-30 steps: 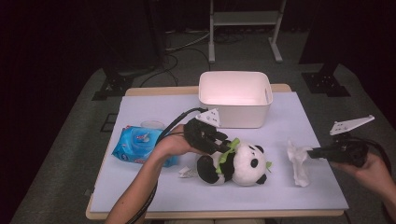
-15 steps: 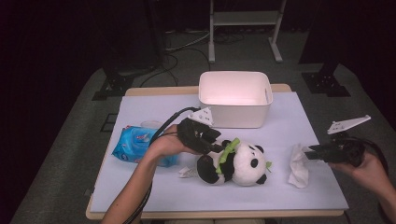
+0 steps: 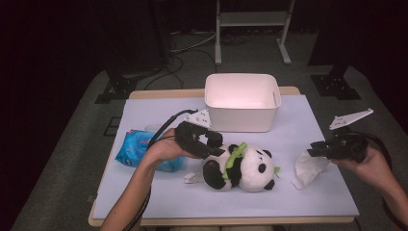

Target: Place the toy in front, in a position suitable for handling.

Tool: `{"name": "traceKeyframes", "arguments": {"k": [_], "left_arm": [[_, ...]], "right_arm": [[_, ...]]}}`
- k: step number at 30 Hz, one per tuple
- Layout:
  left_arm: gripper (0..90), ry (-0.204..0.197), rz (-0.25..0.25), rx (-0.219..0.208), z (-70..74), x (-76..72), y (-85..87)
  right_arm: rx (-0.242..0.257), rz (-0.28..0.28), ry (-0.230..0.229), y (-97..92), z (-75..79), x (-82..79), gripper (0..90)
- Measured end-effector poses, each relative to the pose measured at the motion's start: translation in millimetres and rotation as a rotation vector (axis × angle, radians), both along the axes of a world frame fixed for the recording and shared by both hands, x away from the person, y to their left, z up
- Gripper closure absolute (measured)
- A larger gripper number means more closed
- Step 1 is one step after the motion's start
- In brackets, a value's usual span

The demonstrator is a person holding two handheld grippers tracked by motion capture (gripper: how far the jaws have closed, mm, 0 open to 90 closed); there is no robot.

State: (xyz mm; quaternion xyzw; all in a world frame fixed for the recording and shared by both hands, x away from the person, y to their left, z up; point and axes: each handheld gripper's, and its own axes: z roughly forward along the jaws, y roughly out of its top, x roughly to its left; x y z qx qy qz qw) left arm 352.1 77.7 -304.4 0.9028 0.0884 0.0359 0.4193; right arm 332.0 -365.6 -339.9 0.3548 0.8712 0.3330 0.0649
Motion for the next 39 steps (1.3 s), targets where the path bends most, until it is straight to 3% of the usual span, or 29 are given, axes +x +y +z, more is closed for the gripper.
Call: {"name": "traceKeyframes", "arguments": {"k": [10,22,29,39], "left_arm": [[40.5,0.009,0.011,-0.006,-2.5,2.8,6.8],[37.8,0.03,0.047,-0.032,-11.2,6.0,19.9],[35.8,0.042,0.069,-0.042,-18.9,6.6,33.1],[33.4,0.055,0.083,-0.054,-28.4,8.5,41.5]], "right_arm": [[0.02,0.033,-0.003,9.9,0.1,6.6,62.9],[0.062,0.113,-0.017,32.7,4.3,17.0,59.0],[0.062,0.168,-0.025,52.3,9.6,26.9,53.6],[0.049,0.201,-0.036,71.4,13.2,41.4,46.3]]}}
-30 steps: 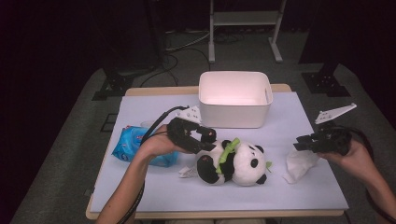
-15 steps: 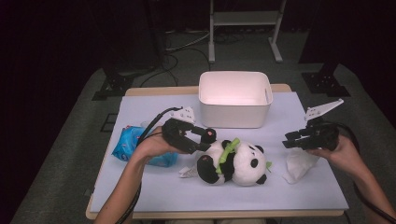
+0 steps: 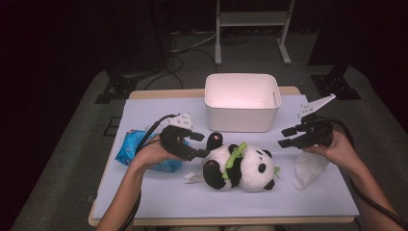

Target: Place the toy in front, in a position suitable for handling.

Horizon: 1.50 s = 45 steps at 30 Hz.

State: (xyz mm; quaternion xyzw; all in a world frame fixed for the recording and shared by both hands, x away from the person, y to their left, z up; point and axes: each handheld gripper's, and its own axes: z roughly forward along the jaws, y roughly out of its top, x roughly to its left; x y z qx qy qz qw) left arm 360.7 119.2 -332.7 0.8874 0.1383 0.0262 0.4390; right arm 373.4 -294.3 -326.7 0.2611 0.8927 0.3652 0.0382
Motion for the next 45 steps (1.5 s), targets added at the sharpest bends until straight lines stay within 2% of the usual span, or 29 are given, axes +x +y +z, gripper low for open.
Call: {"name": "traceKeyframes", "arguments": {"k": [16,21,31,45], "left_arm": [[27.2,-0.005,0.022,0.027,-5.6,-0.3,10.4],[24.5,0.009,0.032,0.031,-7.6,0.1,15.2],[20.5,0.007,0.043,0.032,-9.8,-0.1,16.5],[20.0,-0.014,0.041,0.029,-3.7,-0.5,25.0]], "right_arm": [[-0.019,0.065,-0.021,32.7,11.7,22.2,41.6],[-0.024,0.072,-0.024,39.2,14.6,27.4,37.9],[-0.033,0.093,-0.047,48.7,24.8,33.8,37.5],[-0.053,0.113,-0.066,62.3,36.9,38.0,37.1]]}}
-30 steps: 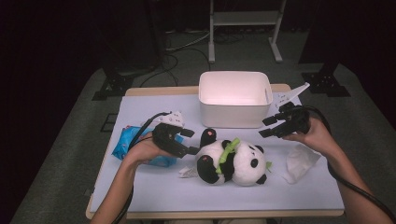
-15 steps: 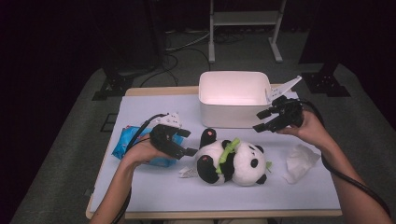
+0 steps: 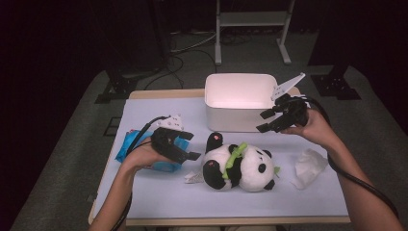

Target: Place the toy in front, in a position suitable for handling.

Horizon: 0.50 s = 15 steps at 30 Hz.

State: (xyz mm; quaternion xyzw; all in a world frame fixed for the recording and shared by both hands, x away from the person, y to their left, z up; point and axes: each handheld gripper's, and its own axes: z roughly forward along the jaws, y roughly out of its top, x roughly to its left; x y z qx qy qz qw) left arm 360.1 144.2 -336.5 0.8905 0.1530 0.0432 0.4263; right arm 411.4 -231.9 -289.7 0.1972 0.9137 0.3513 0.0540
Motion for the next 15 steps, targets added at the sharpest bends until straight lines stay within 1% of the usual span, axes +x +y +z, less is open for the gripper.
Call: {"name": "traceKeyframes", "arguments": {"k": [3,6,12,15], "left_arm": [[19.8,0.0,0.004,-0.003,0.2,-0.6,1.5],[19.1,-0.002,0.002,0.007,-0.7,-0.7,2.5],[19.2,-0.002,0.003,-0.006,1.1,-0.8,3.4],[19.2,-0.005,0.006,-0.004,2.9,-0.4,4.4]], "right_arm": [[-0.011,0.003,-0.007,2.0,3.1,1.3,36.8],[-0.01,0.003,-0.012,4.5,5.6,2.8,36.6],[-0.012,0.01,-0.019,8.4,9.1,5.5,36.7],[-0.019,0.009,-0.02,9.3,10.7,7.1,36.6]]}}
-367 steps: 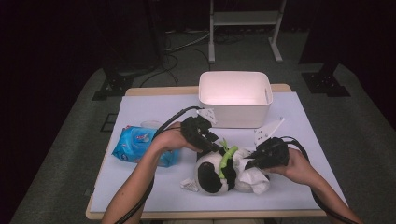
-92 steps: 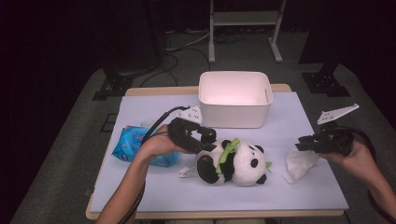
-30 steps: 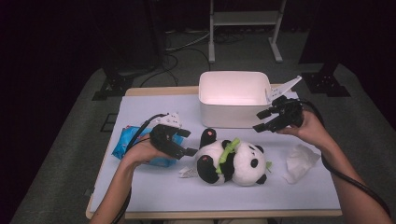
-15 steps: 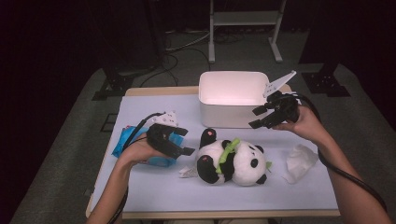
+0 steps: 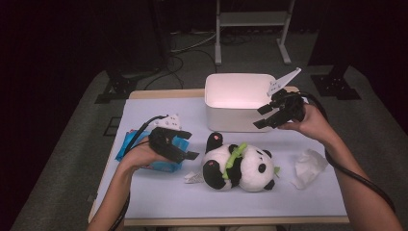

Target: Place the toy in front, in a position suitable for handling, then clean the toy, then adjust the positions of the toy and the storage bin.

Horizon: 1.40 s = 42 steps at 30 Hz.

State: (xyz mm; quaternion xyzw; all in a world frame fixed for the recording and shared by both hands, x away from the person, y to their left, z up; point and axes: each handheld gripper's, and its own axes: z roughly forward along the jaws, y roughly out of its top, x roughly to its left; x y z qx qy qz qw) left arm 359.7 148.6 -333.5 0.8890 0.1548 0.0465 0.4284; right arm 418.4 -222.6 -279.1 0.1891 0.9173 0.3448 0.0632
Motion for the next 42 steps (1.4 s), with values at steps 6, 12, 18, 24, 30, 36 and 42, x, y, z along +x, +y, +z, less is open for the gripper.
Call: {"name": "traceKeyframes", "arguments": {"k": [6,12,18,24,30,36,42], "left_arm": [[19.1,0.003,0.0,0.003,-0.9,1.5,2.1],[19.1,0.004,-0.003,-0.003,1.1,2.6,2.5],[19.2,-0.002,-0.004,-0.002,2.6,2.1,3.1],[19.1,0.002,-0.002,0.005,0.6,-0.4,3.8],[18.7,0.009,0.003,0.011,-1.9,-2.5,4.1],[18.3,0.011,0.011,0.013,-4.1,-3.4,5.3],[18.2,0.015,0.016,0.015,-4.9,-3.6,5.8]], "right_arm": [[-0.003,-0.001,0.0,1.4,1.4,3.5,36.6],[0.001,0.003,-0.013,2.0,5.6,4.0,36.6],[-0.002,-0.004,-0.019,1.3,6.6,3.5,36.7],[-0.008,-0.005,-0.02,1.9,6.9,4.4,37.4],[-0.013,0.002,-0.02,3.8,7.9,7.8,38.0],[-0.018,0.012,-0.016,5.8,6.8,14.4,38.4],[-0.035,0.013,-0.019,11.6,9.0,22.1,39.5]]}}
